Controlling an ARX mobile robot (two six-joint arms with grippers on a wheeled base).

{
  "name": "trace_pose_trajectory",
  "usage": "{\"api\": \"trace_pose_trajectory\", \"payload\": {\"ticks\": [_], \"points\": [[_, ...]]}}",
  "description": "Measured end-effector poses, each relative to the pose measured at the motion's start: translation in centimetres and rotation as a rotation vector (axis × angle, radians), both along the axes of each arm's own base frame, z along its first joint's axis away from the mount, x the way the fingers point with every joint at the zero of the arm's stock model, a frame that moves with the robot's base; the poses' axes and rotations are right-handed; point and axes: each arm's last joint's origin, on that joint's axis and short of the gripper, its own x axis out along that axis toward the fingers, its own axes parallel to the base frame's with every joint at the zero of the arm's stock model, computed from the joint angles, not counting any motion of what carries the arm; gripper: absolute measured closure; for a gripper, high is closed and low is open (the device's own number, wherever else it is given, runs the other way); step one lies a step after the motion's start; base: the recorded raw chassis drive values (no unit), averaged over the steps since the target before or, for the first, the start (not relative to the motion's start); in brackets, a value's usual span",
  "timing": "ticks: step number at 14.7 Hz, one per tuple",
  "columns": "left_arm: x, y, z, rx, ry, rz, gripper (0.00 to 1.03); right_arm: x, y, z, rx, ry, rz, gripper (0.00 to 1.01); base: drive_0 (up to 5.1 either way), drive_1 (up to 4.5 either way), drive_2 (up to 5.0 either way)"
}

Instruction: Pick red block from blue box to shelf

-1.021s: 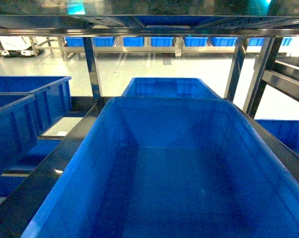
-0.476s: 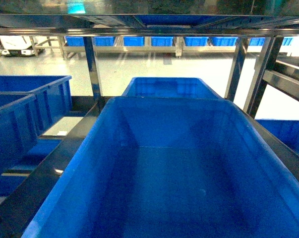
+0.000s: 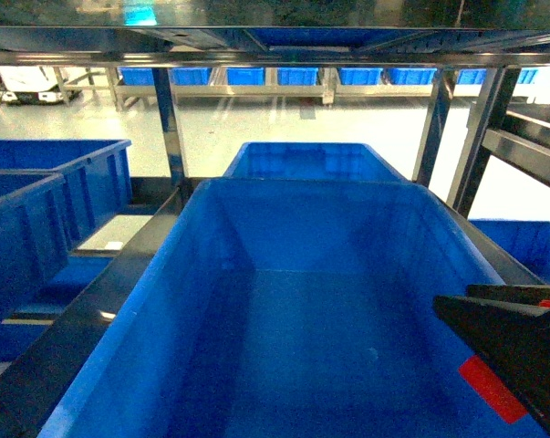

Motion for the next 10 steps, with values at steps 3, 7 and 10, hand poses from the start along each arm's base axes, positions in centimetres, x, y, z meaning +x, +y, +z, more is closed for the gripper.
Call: {"api": "trace_pose_trajectory", "payload": {"ticks": [3,7,10], "points": [[0.0,0.0,0.0,0.000,0.000,0.000,0.05,0.3,0.3,-0.6,-0.005,0.009,0.008,0.74,0.0,0.00,0.0],[0.0,0.0,0.0,0.000,0.000,0.000,0.05,0.5,0.5,-1.5,-0.015,0.041,0.013,0.74,0.0,0.00,0.0],[0.0,0.0,0.0,0.000,0.000,0.000,0.05,0.9,1.0,-2.4,0.069,-0.011,0.030,0.31,0.0,0.00,0.0]]}}
